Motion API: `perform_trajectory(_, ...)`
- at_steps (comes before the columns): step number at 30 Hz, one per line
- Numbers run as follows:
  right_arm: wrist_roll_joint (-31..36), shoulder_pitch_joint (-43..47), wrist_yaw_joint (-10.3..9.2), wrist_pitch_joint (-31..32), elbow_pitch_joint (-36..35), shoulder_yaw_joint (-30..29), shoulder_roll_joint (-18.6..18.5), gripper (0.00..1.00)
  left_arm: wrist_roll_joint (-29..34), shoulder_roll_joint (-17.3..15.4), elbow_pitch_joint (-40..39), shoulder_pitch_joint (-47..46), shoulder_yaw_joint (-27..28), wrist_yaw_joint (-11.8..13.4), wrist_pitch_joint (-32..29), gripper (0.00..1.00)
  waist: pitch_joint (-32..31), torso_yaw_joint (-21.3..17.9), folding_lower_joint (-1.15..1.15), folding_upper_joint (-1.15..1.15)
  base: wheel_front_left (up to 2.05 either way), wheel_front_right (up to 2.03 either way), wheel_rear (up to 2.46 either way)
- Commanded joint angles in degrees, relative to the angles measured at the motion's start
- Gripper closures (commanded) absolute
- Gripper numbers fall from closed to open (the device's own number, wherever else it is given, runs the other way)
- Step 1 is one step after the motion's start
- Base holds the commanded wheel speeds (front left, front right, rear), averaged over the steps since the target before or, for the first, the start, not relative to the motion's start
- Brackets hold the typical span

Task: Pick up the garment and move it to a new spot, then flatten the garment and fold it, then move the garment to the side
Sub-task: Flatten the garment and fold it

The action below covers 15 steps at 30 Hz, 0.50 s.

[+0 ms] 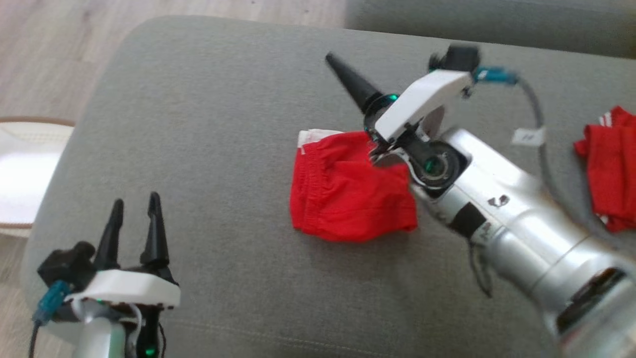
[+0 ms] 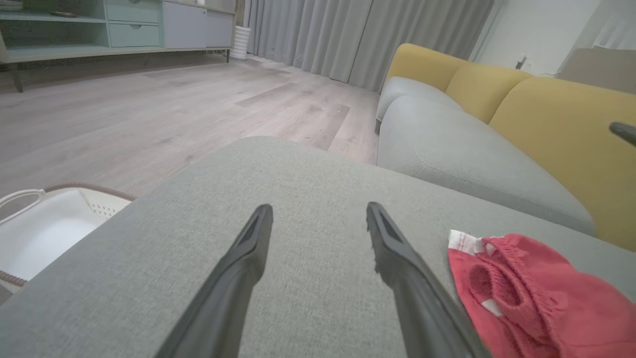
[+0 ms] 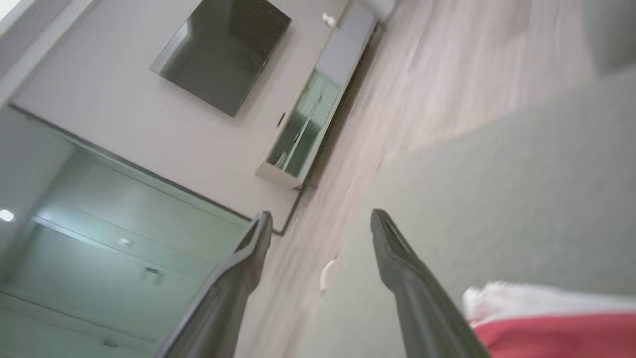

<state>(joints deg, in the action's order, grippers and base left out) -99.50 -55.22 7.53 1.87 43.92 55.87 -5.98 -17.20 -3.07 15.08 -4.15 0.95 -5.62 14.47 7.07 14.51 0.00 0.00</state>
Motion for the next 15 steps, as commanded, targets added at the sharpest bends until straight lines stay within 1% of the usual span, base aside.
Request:
perform_trajectory(1,2.33,-1.83,-0.04,-1.79,-1.57,0.24,-1.11,0.0,0.57,-0.61,-2.28,-3.08,2.24,-0.16,0.52,0.0,0.52,-1.15,0.0,0.0,0.0,0.0,0.0)
perform_trajectory(4,11.38,-2.13,-0.04,-9.01,-4.23,3.66,-5.46,0.0,1.25,-0.92,-4.15,-3.38,3.07,-0.27,0.52,0.0,1.04,-2.89,0.0,0.0,0.0,0.0,0.0)
perform_trajectory(6,15.5,-1.76,-0.04,-13.02,-5.18,4.85,-8.04,0.0,1.74,-1.03,-5.69,-3.58,3.45,-0.36,0.52,0.0,1.32,-4.06,0.0,0.0,0.0,0.0,0.0)
perform_trajectory(8,19.92,-1.62,-0.04,-15.47,-5.35,5.43,-10.46,0.0,2.24,-1.17,-6.99,-3.76,3.77,-0.42,0.52,0.0,1.68,-5.18,0.0,0.0,0.0,0.0,0.0)
perform_trajectory(10,24.8,-1.44,-0.04,-16.58,-4.94,4.62,-12.57,0.0,2.65,-1.28,-8.23,-3.99,4.13,-0.46,0.52,0.0,1.97,-6.33,0.0,0.0,0.0,0.0,0.0)
perform_trajectory(11,27.08,-1.07,-0.04,-16.76,-4.85,3.13,-13.26,0.0,2.85,-1.35,-8.71,-4.02,4.34,-0.47,0.52,0.0,2.03,-6.9,0.0,0.0,0.0,0.0,0.0)
perform_trajectory(12,29.49,-0.56,-0.04,-16.8,-5.29,-0.1,-13.76,0.0,3.02,-1.44,-9.19,-4.02,4.61,-0.48,0.52,0.0,2.08,-7.52,0.0,0.0,0.0,0.0,0.0)
perform_trajectory(15,40.71,3.71,-0.04,-16.84,-7.95,-11.11,-14.66,0.0,3.55,-1.7,-10.27,-3.78,5.59,-0.49,0.52,0.0,1.7,-9.27,0.0,0.0,0.0,0.0,0.0)
